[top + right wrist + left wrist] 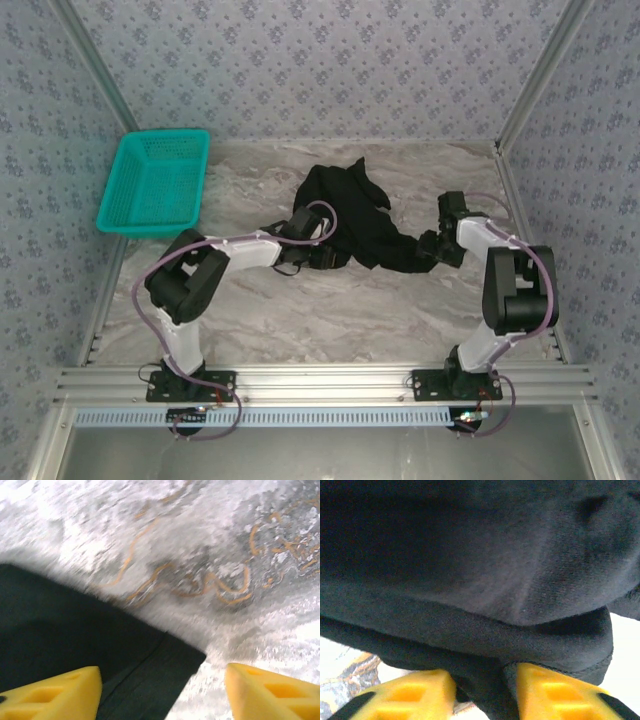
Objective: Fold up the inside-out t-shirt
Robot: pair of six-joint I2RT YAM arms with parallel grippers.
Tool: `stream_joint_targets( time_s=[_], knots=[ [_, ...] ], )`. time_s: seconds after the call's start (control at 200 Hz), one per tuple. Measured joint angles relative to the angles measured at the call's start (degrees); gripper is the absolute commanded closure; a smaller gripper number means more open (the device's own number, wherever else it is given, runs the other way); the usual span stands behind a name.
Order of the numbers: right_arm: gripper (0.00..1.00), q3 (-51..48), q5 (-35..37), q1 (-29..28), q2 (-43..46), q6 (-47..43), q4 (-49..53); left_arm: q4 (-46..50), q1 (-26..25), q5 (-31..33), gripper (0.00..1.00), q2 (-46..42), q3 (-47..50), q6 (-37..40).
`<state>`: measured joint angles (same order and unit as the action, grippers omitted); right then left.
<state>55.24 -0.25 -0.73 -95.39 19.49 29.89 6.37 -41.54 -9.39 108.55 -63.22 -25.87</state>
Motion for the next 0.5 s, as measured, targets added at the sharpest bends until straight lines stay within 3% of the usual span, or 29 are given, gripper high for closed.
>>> stream_joint_targets(
  time_s=[0.11,0.185,0.225,0.35,0.5],
  knots=[
    [0.68,0.57,-0.22,1.2,-2.01,0.28,-0.28,-0.26,0.0,0.26,0.9,0.26,0.02,-0.22],
    [0.91,0.66,-1.86,1.62,-2.03,0.42,-1.03,-0.2,0.07,0.42,1.0,0.24,0.07,-0.52],
    [0.98,0.63,-3.06,1.62,-1.99,0.28,-1.46,-0.2,0.31,0.42,1.0,0.07,0.13,-0.63],
    [1.0,-0.35,-7.21,2.25,2.01,0.87,-3.02,0.9,1.97,0.5,1.0,-3.23,2.32,-0.39],
    [1.0,-0.96,-10.8,4.85,19.37,2.49,-5.4,3.87,6.73,4.33,1.0,-16.09,4.46,-0.37]
  ],
)
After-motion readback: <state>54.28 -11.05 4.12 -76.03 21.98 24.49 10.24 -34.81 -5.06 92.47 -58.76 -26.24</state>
